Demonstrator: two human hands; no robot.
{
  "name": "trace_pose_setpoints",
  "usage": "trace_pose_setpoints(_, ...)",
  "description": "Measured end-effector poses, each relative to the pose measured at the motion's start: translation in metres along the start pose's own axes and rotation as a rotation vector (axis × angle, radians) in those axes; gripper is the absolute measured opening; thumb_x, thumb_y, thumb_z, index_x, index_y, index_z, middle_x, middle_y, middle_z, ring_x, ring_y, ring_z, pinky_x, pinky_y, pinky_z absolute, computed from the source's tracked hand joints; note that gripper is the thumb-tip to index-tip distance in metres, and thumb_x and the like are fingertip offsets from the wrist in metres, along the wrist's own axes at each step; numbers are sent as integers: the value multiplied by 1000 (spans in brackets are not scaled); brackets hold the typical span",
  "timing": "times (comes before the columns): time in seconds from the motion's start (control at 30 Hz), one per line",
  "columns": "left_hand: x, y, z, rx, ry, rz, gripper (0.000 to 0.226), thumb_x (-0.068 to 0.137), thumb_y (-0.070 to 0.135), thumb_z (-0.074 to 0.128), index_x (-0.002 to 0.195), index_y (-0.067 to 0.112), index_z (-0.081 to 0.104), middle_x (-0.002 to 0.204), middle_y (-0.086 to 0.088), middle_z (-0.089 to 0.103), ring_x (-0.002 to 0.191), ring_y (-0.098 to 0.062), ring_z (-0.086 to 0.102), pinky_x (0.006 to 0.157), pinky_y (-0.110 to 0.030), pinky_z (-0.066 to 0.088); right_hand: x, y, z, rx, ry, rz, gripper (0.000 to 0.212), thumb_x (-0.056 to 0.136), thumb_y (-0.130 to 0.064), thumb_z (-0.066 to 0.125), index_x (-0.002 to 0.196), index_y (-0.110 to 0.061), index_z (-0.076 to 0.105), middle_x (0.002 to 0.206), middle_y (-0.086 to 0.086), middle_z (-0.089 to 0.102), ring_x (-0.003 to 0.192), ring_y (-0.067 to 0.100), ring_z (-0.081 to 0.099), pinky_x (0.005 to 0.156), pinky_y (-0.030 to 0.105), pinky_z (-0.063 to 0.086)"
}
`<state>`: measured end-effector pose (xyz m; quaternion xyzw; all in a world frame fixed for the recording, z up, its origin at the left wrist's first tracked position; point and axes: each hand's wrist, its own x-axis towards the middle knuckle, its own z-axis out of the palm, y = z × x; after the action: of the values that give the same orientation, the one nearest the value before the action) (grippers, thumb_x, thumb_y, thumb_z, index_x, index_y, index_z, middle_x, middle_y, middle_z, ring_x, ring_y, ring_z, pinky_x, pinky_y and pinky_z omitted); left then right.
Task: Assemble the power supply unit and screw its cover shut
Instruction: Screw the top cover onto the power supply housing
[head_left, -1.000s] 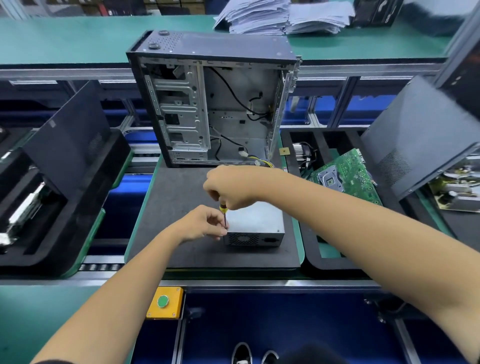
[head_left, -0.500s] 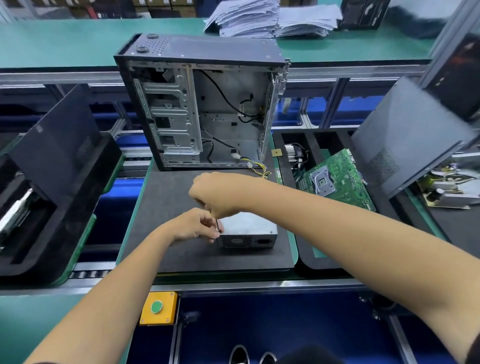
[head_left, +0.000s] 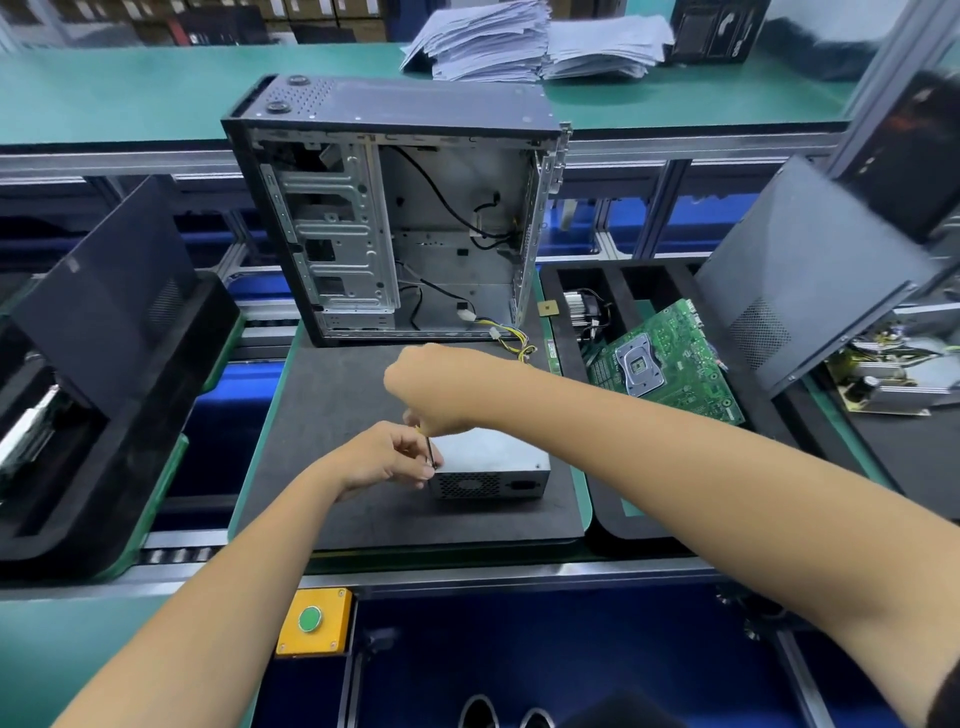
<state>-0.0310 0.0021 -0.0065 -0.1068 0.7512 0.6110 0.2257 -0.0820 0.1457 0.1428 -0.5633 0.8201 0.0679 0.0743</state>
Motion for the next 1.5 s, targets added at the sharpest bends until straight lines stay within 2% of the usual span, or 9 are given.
trace_pose_setpoints(0.13,0,-2,-1,-17,-8,0,17,77,-6,71,90,-13,63,85,-1,71,74,-15,64,71,-27,55,-1,-2,4,-44,41,51,21,94,-28,52,83,-13,43,77,5,39,52,17,35,43,26,24)
trace_pose_setpoints(0.33,2,-2,-2,-3,-37,-14,22,78,-2,72,97,-10,63,78,2,71,74,-19,63,72,-28,55,-4,2,0,75,-55,-119,21,83,-11,60,103,-11,51,106,6,49,76,19,46,58,30,33)
trace_pose_setpoints(0.57,4,-7,-3,-32,-35,-17,4,78,-1,72,82,2,72,98,-3,72,80,-16,65,75,-27,54,2,-1,2,-52,30,42,29,93,-26,52,73,-12,36,67,2,32,54,18,37,44,26,24)
trace_pose_setpoints(0.73,3,-9,-3,-28,-34,-5,8,79,-1,71,82,5,74,102,-5,73,78,-20,63,74,-27,55,0,7,-5,46,-134,-38,19,86,-14,57,104,-8,56,104,6,45,79,24,52,49,28,29)
trace_pose_setpoints(0.83,3,-7,-3,0,-43,-1,11,80,1,71,78,10,75,105,-3,72,78,-19,64,75,-27,55,-3,7,-9,32,-49,-16,3,82,-8,60,82,-7,58,75,5,51,61,18,43,45,27,27)
trace_pose_setpoints(0.9,3,-7,-4,-2,-50,-5,11,81,0,70,76,9,74,105,-2,72,80,-16,65,74,-25,54,-2,5,-6,15,-7,19,19,86,-13,58,72,-9,46,64,3,40,51,16,37,44,26,25)
trace_pose_setpoints(1.1,3,-6,-3,-44,-39,-4,7,80,-5,68,79,1,71,99,-2,74,81,-11,68,73,-25,55,-2,0,1,30,-80,15,20,93,-23,52,104,-7,50,95,6,39,74,26,50,50,33,33)
trace_pose_setpoints(1.3,-1,-3,1,-40,-38,17,24,80,-6,68,71,15,73,97,-8,70,75,-17,62,73,-27,54,-2,2,-2,-4,-12,43,22,92,-19,55,77,-12,41,72,5,36,57,18,42,46,30,32)
trace_pose_setpoints(1.5,-3,-3,2,-67,-24,21,11,80,-8,67,82,3,69,87,-1,71,73,-13,62,71,-26,54,-4,3,1,59,-69,30,19,93,-25,52,95,-6,50,92,7,46,67,23,49,52,31,32)
